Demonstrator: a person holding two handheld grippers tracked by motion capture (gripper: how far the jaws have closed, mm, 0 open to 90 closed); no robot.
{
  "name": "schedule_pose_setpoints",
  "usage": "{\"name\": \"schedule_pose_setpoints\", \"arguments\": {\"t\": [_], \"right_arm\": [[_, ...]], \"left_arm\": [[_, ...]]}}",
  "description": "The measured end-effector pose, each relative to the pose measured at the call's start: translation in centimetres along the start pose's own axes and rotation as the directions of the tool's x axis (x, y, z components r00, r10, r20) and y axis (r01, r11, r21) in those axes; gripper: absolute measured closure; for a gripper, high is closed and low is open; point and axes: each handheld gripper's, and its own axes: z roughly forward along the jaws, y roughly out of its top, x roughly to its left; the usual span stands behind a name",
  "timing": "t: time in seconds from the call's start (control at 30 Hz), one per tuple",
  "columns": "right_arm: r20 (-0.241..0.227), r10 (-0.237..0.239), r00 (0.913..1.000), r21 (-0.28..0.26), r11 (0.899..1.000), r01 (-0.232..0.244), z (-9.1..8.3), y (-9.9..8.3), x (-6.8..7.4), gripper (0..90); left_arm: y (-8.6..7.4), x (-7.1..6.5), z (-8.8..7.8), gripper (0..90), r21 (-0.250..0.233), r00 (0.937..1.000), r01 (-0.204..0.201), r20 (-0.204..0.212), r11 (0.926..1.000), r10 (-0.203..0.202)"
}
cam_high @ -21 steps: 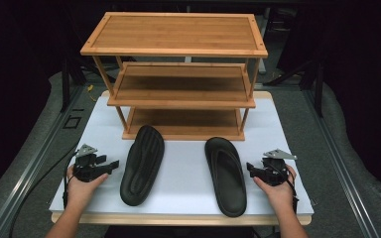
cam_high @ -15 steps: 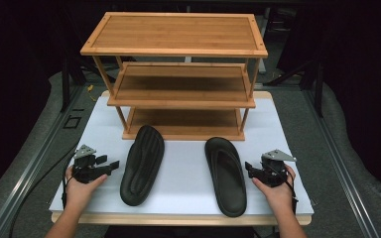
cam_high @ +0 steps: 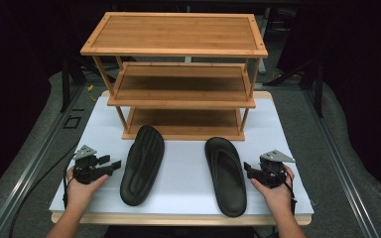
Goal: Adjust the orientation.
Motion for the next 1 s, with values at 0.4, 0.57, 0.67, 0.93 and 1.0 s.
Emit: {"name": "schedule_pose_setpoints", "arguments": {"t": [0.4, 0.57, 0.67, 0.93, 1.0], "right_arm": [[0.006, 0.005, 1.0, -0.006, 1.0, -0.005, 0.0, 0.0, 0.1, 34.3], [0.001, 0.009, 1.0, 0.003, 1.0, -0.009, 0.1, 0.0, 0.1, 34.6], [0.001, 0.01, 0.9999, 0.0, 1.0, -0.01, 0.0, 0.0, 0.1, 34.6], [0.002, 0.021, 0.9998, -0.002, 1.0, -0.021, 0.0, 0.0, 0.0, 34.6], [-0.002, 0.023, 0.9997, -0.003, 1.0, -0.023, 0.0, 0.0, 0.0, 34.6]], "left_arm": [[0.0, -0.9, 0.8, 42.5, 0.014, 0.9999, 0.007, 0.012, 0.9999, -0.007], [0.1, -1.1, 1.1, 43.2, 0.017, 0.9998, 0.02, 0.008, 0.9997, -0.02], [0.2, -1.0, 1.2, 43.2, 0.019, 0.9995, 0.03, 0.006, 0.9994, -0.03], [0.3, -1.5, 0.9, 48.1, -0.006, 0.9993, 0.025, 0.026, 0.9997, -0.025], [0.4, -1.6, 0.8, 55.1, -0.019, 0.9987, 0.017, 0.049, 0.9997, -0.016]]}}
